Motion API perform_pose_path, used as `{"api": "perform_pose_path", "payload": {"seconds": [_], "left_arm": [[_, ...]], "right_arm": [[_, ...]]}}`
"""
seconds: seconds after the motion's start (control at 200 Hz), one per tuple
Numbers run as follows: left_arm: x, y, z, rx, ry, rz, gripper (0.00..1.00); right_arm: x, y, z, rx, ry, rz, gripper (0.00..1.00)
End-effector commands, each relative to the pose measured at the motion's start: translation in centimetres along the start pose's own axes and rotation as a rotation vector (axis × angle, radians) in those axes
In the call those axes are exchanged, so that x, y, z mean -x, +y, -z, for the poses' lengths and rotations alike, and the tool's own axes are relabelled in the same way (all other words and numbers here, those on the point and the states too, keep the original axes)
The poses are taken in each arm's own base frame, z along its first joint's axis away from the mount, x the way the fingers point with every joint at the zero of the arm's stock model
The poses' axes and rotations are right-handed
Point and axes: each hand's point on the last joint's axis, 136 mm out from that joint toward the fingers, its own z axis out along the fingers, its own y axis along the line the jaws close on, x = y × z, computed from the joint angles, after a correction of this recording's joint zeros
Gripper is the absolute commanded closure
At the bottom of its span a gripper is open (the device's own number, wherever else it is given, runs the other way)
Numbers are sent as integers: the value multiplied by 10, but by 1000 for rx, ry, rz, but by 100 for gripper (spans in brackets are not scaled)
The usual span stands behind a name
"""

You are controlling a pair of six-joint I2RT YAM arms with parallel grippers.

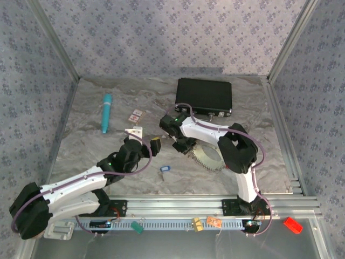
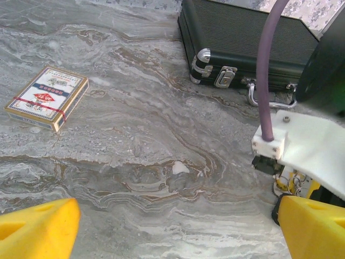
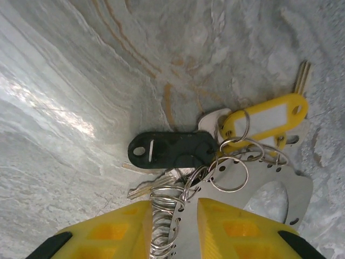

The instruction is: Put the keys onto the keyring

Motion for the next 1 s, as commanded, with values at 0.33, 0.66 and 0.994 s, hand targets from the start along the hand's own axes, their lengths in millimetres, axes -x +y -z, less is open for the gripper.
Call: {"api": "perform_pose_path", "payload": {"seconds": [0.33,0.66,0.994], "left_arm": [[4,6,3,22,-14,8,6],[8,4,2,22,-17,-4,6],[9,3,2,19,-17,-4,6]], "right_arm": [[-2,-3,-10,-43,69,-20,75],[-3,-12,-18,-107,97,-17,80],[-6,-16,-20,-144,116,-10,86]]}}
